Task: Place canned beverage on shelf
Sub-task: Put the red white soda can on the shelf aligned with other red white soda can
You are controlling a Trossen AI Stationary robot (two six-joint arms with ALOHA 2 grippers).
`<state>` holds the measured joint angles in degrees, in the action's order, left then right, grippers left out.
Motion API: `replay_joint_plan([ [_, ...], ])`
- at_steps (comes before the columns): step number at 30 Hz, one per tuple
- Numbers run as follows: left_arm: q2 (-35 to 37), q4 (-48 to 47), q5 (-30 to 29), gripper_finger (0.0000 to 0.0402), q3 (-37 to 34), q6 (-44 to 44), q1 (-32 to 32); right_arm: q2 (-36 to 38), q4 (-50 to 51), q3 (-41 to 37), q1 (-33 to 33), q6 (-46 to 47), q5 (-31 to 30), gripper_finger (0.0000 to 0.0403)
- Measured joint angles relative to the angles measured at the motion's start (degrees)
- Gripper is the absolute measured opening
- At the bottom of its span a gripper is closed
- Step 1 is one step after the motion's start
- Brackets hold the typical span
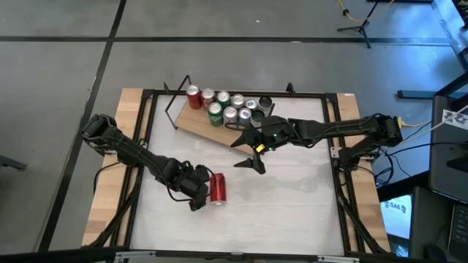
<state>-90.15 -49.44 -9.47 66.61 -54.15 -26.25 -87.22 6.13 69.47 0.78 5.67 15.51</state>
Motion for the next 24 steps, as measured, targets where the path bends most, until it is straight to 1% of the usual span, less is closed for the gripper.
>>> replay_joint_plan([
  [5,0.0,-1.7,0.0,0.0386,0.0,-2.9,0.0,0.0,0.0,0.0,0.0,0.0,0.0,0.0372],
  [19,0.1,-1.9,0.6,0.0292,0.0,-2.4,0.0,0.0,0.0,0.0,0.0,0.0,0.0,0.0372],
  [21,0.1,-1.9,0.6,0.0281,0.0,-2.1,0.2,0.0,0.0,0.0,0.0,0.0,0.0,0.0372],
  [24,0.1,-1.9,1.5,0.0275,0.0,0.8,0.9,0.0,0.0,0.0,0.0,0.0,0.0,0.0372],
])
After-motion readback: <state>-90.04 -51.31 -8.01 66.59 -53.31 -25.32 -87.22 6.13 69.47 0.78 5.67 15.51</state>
